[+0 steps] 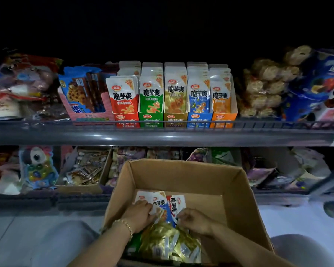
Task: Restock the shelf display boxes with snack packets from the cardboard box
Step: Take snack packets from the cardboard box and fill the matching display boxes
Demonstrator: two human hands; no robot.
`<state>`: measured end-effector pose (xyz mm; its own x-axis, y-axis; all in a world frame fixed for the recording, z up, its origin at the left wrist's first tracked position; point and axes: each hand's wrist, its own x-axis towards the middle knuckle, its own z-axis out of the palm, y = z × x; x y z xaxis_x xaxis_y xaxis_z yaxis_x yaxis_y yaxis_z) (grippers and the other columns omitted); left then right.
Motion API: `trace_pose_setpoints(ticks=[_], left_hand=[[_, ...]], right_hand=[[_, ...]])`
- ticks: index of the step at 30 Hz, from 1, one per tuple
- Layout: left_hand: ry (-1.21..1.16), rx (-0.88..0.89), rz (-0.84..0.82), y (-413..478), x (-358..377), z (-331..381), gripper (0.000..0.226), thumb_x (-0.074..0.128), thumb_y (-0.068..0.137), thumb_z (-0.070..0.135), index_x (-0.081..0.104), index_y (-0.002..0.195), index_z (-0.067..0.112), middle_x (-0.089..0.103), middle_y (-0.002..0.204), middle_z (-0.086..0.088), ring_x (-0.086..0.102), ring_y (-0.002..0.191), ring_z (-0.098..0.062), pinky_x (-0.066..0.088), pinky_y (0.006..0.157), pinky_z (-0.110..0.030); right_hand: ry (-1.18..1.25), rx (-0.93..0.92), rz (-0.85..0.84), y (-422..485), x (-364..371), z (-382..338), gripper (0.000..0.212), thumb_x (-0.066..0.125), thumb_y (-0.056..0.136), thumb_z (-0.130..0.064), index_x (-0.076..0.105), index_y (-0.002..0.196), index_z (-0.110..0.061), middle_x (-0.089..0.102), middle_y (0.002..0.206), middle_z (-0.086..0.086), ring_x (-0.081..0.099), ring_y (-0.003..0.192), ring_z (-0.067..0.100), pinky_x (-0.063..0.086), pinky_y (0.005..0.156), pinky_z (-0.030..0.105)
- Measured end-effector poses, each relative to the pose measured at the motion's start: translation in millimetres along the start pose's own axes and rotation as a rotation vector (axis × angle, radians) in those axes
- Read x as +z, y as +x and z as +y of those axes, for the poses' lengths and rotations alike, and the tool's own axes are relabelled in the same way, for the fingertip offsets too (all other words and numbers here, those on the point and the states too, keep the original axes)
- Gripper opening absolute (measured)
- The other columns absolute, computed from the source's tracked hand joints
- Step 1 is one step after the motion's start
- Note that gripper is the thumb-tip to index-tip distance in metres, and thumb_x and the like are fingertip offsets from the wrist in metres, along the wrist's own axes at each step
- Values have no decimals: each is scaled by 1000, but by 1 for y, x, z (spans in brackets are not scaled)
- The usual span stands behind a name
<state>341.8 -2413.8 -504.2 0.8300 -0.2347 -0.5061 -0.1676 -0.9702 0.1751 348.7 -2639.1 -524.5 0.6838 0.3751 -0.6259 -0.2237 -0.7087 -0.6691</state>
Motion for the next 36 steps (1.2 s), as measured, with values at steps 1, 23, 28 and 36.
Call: trace_pose_setpoints(ticks=[1, 23, 28, 36], left_hand=[[1, -9, -1, -1, 4, 1, 51, 30, 98, 49, 43, 134, 16, 43, 139, -6, 41, 125, -24, 36, 97, -35], [-231, -74, 80, -25, 8, 12, 57, 28, 98, 53, 30, 144, 19, 28, 152, -1, 32, 135, -22, 33, 108, -36], [-453, -45, 137, -27, -10, 20, 69, 35, 93, 60, 28, 147, 18, 34, 150, -2, 36, 134, -18, 33, 109, -33], [-878, -1, -16, -45, -41, 39, 70, 43, 77, 78, 39, 130, 32, 42, 139, 17, 41, 126, -4, 33, 108, -28]], right_hand=[[12, 0, 0, 2, 6, 5, 33, 63, 90, -29, 59, 119, -13, 61, 112, 5, 56, 100, 12, 45, 84, 19], [305, -52, 283, -8, 11, 14, 24, 63, 87, -4, 48, 73, -15, 53, 72, 2, 51, 62, 10, 38, 55, 21], [344, -144, 472, -41, -34, 5, 20, 57, 89, 3, 52, 78, -12, 55, 69, 1, 52, 60, 6, 41, 55, 16], [687, -233, 584, -67, -65, -19, 14, 51, 96, -12, 59, 108, -13, 71, 93, 11, 68, 82, 23, 52, 76, 37]])
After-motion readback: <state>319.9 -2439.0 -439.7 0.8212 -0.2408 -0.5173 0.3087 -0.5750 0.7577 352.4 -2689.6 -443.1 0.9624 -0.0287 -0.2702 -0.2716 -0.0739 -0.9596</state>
